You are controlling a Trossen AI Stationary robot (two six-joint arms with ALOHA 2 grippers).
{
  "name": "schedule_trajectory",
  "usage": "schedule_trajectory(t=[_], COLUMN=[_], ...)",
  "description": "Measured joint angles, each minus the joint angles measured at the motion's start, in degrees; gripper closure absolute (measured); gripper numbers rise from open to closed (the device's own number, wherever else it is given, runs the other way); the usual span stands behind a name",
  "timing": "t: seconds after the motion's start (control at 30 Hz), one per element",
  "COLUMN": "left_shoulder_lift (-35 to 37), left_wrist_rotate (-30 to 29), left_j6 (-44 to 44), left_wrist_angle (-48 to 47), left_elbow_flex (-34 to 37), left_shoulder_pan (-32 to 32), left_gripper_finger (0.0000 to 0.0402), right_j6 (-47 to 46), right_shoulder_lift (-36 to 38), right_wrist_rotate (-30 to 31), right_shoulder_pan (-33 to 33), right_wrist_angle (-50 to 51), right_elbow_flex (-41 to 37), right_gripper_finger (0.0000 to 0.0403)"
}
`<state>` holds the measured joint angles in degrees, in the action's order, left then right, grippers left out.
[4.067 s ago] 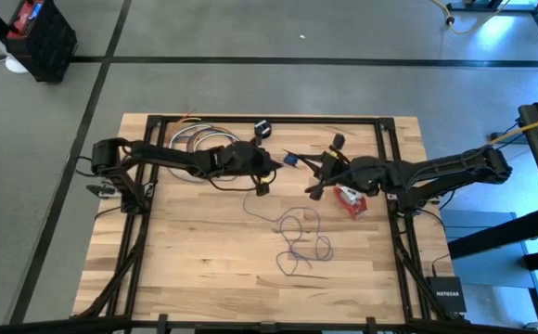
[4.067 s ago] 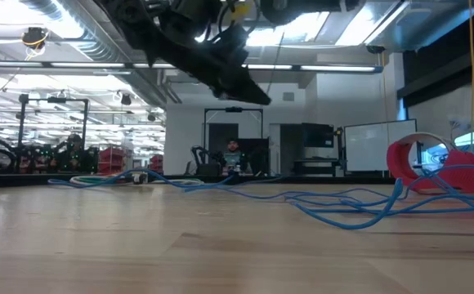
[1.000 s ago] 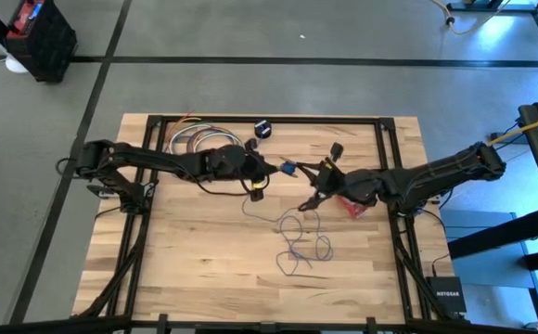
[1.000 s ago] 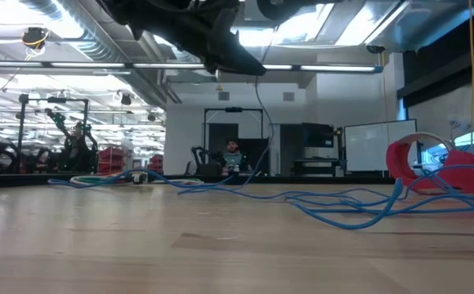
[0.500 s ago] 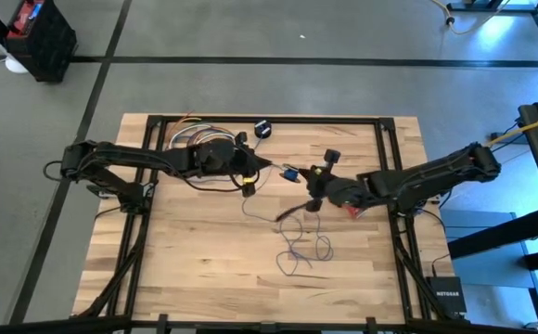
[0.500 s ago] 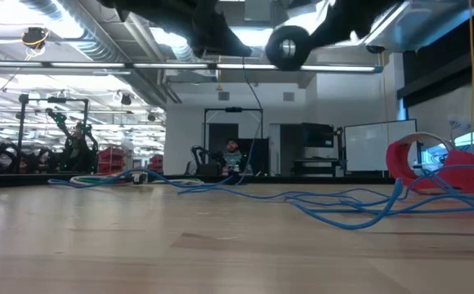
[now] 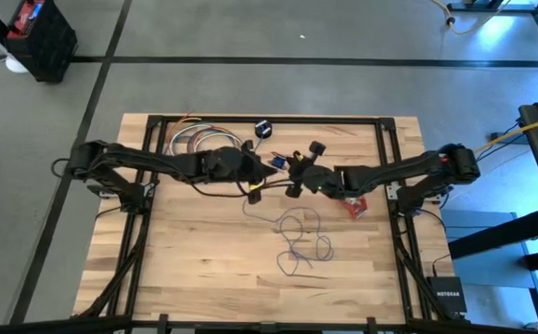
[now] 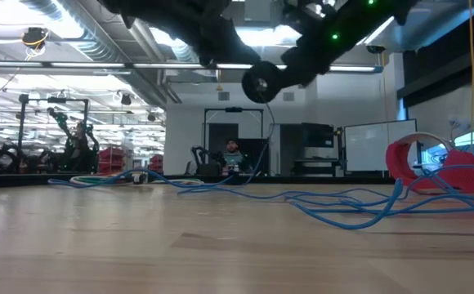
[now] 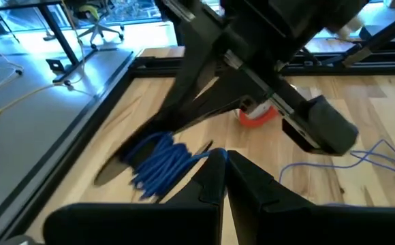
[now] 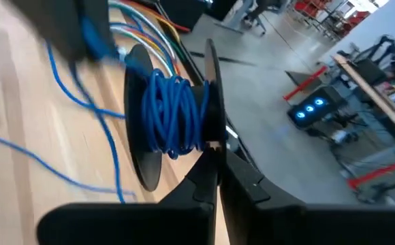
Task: Coil cords
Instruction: Coil the blue wire onto the spool
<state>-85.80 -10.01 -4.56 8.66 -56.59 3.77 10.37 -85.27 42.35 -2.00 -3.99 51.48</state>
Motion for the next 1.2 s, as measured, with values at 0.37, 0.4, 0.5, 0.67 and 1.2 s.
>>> schedule_trajectory(t=[0.37, 0.4, 0.5, 0.67, 1.2], left_shoulder_lift=[-4.95, -4.91, -4.94, -4.94, -5.61], left_wrist_rotate=[0.18, 0.21, 0.29, 0.49, 0.66], left_j6=[-0.39, -0.41, -0.43, 0.06, -0.67], left_wrist_angle=[6.09, 6.36, 6.73, 9.70, 20.48], left_elbow_flex=[-0.24, -0.27, -0.30, -0.31, 0.03], left_shoulder_pan=[0.42, 0.39, 0.39, 0.12, -0.83], left_gripper_finger=[0.0396, 0.0396, 0.0396, 0.0396, 0.0396], right_j6=[1.22, 1.31, 2.12, 2.14, -1.36], right_shoulder_lift=[1.36, 1.74, 3.08, 5.15, 5.53], right_wrist_rotate=[-4.28, -4.29, -4.39, -4.50, -12.86], right_shoulder_pan=[1.72, 1.70, 1.70, 1.68, 1.59], right_wrist_angle=[-9.87, -10.04, -10.49, -11.71, -15.94], right_elbow_flex=[-0.19, -0.19, -0.19, -0.19, 0.13], right_gripper_finger=[0.0390, 0.0390, 0.0390, 0.0390, 0.0385])
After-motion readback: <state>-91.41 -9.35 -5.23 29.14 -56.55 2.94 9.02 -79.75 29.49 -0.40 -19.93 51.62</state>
